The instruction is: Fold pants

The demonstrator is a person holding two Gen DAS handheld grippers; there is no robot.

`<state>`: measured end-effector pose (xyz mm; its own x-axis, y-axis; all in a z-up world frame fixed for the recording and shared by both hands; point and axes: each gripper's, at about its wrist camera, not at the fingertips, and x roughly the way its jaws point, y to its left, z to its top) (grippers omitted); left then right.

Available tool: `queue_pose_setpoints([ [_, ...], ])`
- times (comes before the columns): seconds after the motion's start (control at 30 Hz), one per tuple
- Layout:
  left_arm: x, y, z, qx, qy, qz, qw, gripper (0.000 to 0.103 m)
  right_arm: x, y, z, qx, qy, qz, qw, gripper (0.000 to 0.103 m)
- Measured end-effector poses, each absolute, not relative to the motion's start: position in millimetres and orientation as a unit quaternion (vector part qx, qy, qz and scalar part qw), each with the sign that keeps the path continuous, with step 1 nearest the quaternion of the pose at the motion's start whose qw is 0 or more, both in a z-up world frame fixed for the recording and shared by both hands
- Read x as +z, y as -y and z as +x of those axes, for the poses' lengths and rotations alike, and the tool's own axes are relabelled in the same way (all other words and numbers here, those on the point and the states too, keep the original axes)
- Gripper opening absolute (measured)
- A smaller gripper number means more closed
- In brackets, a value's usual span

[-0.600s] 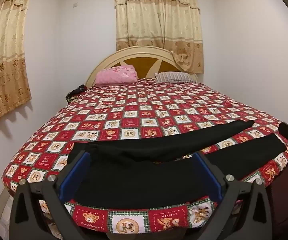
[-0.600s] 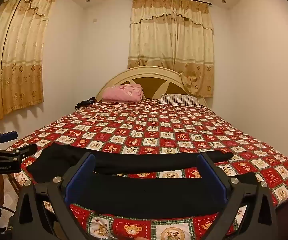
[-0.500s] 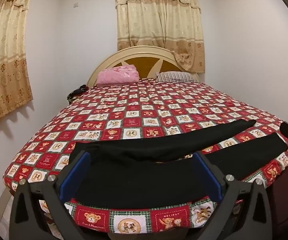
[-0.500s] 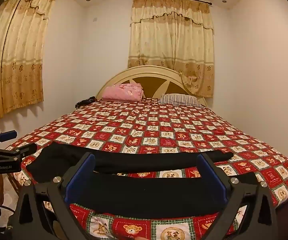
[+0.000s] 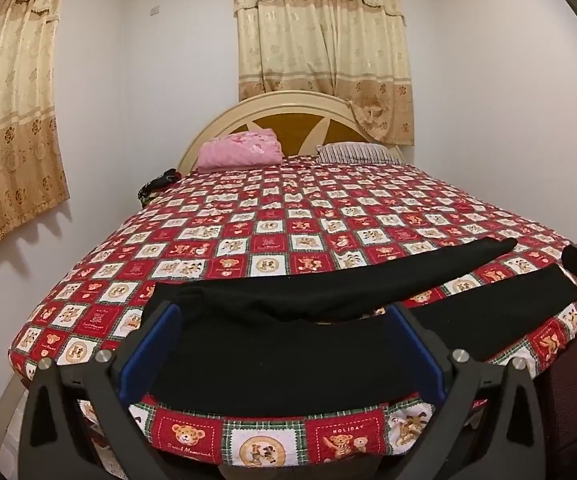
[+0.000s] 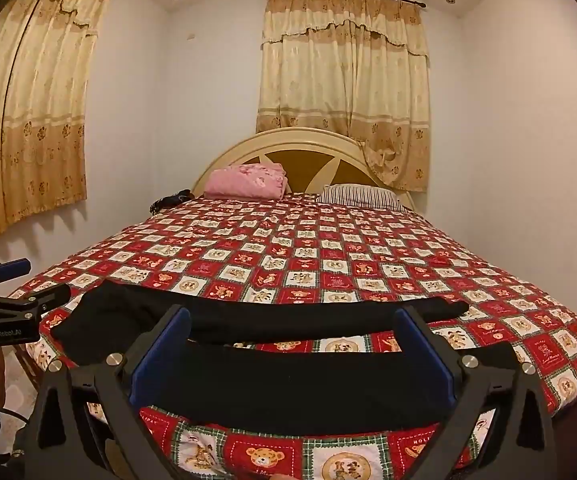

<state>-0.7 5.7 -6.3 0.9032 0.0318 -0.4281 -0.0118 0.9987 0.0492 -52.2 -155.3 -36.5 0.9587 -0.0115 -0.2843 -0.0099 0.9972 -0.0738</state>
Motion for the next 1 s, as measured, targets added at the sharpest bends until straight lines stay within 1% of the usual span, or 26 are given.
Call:
queue_pose_setpoints([
  [1.0, -6.6, -8.5, 0.0, 0.010, -0.221, 0.023, 0.975, 0.103, -40.0, 154.1, -49.3, -0.001, -0.147, -0.041, 0.988, 0.102],
])
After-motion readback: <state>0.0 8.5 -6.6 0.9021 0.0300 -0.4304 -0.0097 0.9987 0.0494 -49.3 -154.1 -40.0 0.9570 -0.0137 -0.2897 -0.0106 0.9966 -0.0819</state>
